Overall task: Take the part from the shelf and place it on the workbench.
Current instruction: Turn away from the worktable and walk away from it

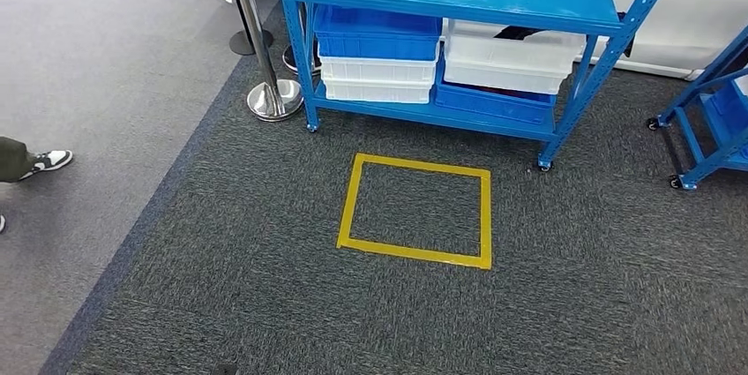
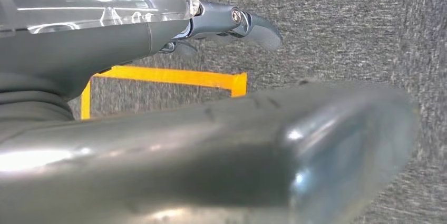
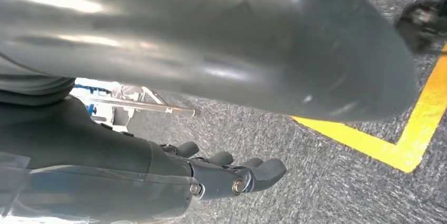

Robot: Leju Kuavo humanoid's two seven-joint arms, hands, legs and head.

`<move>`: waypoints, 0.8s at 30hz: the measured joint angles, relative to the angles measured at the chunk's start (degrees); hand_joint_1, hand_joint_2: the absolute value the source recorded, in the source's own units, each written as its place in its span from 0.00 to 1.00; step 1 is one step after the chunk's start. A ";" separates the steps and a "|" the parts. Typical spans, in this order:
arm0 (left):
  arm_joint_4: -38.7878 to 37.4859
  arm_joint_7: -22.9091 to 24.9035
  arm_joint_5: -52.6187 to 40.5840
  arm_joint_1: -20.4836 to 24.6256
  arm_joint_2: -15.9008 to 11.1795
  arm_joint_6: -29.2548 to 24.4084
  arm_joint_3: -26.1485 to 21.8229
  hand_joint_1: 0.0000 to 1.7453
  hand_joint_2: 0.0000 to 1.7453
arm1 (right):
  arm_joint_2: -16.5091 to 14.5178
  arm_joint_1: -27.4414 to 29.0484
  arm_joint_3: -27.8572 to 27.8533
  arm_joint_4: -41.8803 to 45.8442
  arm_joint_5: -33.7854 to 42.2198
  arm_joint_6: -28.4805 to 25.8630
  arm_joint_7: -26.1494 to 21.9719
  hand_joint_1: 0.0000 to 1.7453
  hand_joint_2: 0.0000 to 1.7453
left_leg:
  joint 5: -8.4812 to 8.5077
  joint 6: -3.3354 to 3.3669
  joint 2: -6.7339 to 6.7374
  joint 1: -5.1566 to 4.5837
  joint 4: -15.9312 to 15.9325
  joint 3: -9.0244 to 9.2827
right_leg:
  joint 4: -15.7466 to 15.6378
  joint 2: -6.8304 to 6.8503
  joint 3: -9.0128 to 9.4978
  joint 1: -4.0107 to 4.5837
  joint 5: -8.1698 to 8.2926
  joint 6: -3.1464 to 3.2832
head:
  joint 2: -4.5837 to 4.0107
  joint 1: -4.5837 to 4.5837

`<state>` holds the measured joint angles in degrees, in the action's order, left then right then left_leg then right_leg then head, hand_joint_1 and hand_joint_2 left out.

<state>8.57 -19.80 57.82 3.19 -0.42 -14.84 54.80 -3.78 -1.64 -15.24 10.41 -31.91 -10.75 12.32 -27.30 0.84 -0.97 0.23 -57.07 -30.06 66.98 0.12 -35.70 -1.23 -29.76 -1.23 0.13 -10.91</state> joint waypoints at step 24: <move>0.08 -0.44 1.13 -1.17 -0.05 0.17 -0.05 0.00 0.00 | -0.08 0.00 -0.72 -0.28 -0.45 1.06 -1.58 0.00 0.00 | 2.17 1.17 0.78 -0.64 0.06 -2.41 | 0.25 0.27 6.60 0.34 -4.08 0.71 | 0.00 0.01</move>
<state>8.66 -20.24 58.95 2.02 -0.47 -14.67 54.74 -3.86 -1.64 -15.96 10.14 -32.36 -9.69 10.74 -25.13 2.00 -0.19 -0.41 -57.01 -32.47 67.23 0.39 -29.11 -0.89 -33.84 -0.52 0.13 -10.90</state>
